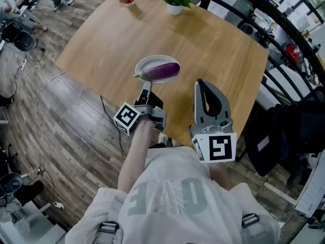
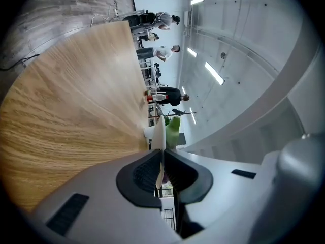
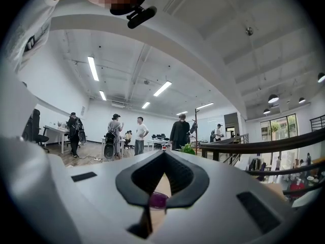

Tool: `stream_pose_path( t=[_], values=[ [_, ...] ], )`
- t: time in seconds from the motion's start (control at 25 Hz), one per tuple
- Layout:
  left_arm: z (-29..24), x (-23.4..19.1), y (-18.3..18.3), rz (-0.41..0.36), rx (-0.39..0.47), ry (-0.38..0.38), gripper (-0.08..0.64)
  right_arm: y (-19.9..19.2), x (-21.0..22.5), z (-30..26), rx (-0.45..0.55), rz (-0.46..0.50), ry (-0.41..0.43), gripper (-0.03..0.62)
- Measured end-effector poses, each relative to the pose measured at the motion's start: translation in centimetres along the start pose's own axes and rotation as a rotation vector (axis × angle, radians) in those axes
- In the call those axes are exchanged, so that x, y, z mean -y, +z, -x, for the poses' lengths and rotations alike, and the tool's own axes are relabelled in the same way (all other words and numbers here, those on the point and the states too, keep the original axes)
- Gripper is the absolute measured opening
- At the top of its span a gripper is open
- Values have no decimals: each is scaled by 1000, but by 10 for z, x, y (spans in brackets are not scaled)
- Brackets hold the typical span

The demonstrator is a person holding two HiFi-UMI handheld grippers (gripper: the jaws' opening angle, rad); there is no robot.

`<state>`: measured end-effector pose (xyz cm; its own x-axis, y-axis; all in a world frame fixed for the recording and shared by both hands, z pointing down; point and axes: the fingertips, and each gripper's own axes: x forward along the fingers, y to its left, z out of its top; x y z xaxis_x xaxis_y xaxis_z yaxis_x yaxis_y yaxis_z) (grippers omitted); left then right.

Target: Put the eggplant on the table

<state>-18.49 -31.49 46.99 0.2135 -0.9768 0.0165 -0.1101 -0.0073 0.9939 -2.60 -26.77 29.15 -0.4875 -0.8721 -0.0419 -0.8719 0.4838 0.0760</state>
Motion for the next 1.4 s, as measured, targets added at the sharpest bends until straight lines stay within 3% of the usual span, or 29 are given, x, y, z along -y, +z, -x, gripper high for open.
stream_pose_path(
  t=[0.24, 0.36, 0.84, 1.4],
  values=[
    [-14, -35, -5, 21, -28, -6, 20, -10, 2, 5, -43, -10, -16, 17],
    [-25, -49, -10, 0, -53, 19, 20, -13, 12, 7, -56, -9, -45, 17],
    [-45, -96, -28, 40, -96, 106, 18, -26, 37, 17, -108, 6, -122, 17],
    [-49, -124, -23, 71, -76, 172, 18, -40, 41, 13, -153, 12, -118, 17]
  ],
)
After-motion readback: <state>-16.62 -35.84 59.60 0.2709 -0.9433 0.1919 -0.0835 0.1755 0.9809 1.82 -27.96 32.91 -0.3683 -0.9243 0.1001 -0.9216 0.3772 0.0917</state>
